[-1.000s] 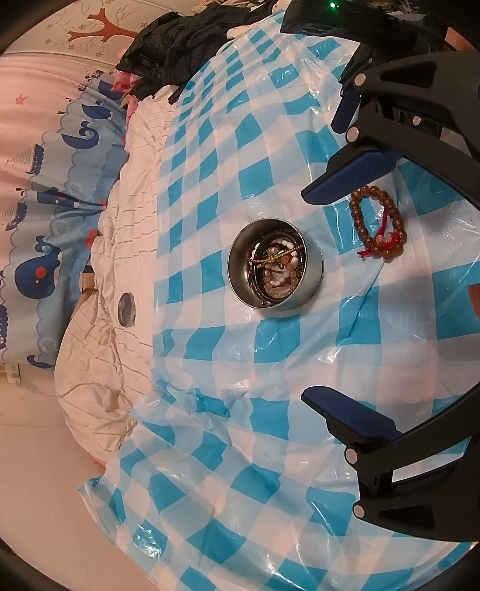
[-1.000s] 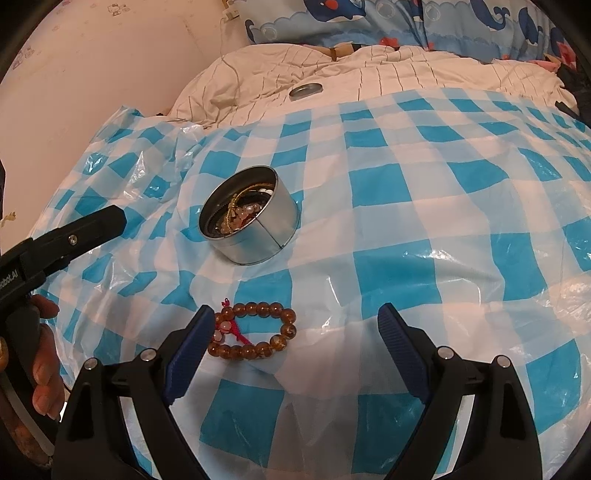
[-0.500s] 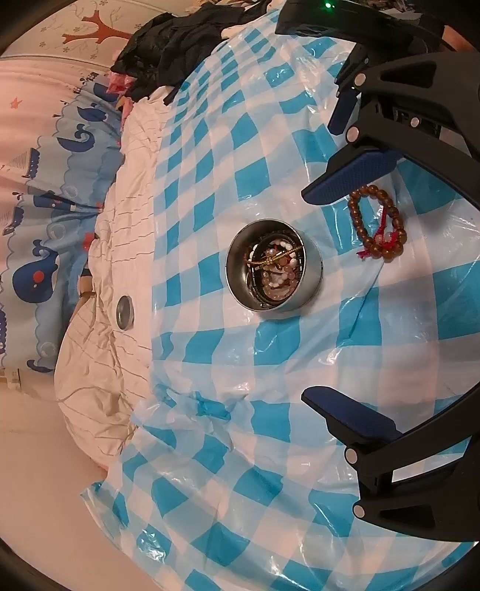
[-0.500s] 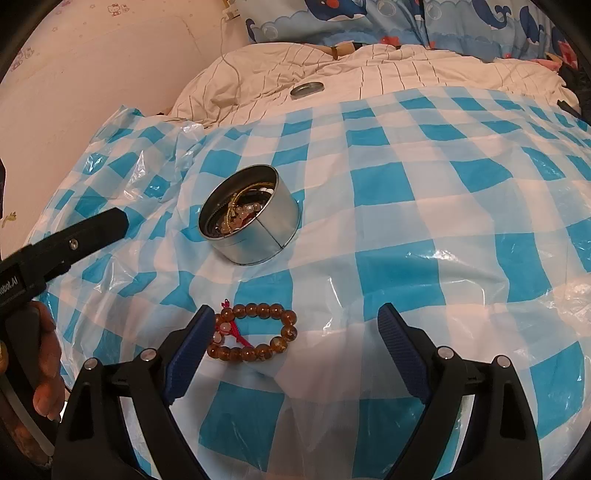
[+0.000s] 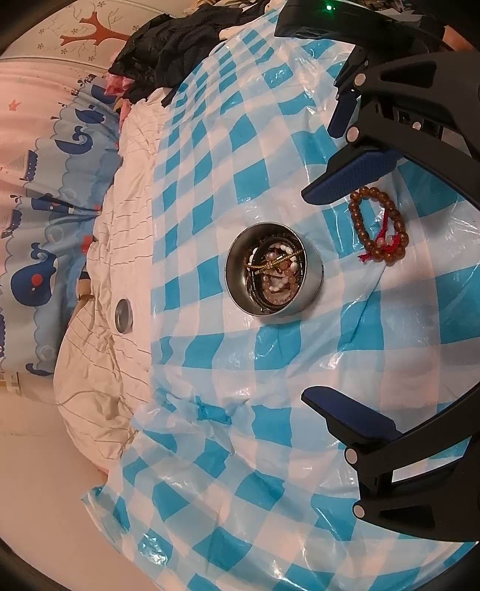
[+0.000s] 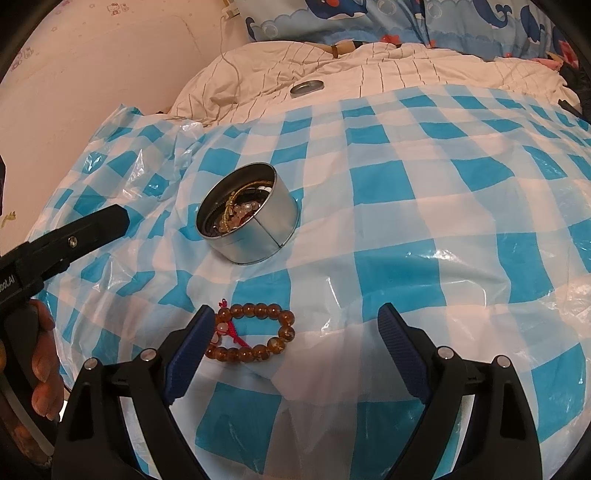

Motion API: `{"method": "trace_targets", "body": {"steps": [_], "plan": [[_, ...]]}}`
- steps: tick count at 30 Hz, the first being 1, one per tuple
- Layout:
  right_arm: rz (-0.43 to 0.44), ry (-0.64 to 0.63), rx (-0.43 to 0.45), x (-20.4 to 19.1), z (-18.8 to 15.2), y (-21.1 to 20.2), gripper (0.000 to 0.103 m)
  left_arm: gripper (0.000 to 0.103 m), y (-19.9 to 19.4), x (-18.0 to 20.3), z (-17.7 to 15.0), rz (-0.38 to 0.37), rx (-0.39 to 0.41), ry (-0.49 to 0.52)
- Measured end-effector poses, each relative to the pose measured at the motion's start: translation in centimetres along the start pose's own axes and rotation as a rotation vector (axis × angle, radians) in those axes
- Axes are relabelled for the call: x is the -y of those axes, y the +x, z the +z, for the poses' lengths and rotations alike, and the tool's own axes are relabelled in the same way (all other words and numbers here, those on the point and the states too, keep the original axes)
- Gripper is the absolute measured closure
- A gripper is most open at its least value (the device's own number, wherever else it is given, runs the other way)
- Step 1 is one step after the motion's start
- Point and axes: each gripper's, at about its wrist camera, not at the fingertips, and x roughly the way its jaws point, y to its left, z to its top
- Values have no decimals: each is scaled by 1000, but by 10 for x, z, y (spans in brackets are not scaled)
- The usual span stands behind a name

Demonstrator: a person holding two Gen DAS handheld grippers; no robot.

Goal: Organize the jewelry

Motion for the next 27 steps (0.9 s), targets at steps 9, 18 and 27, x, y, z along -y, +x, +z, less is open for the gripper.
{"method": "trace_targets", "body": {"steps": [9, 18, 27], "plan": [[1, -3, -2, 0, 1, 1, 17, 8, 5, 3, 1, 0, -6, 6], [1, -2, -2, 0, 1, 2, 17, 8, 6, 4, 2, 0, -7, 7], [3, -7, -4, 0, 3, 5, 17, 8, 8, 6, 3, -1, -9, 6]]}}
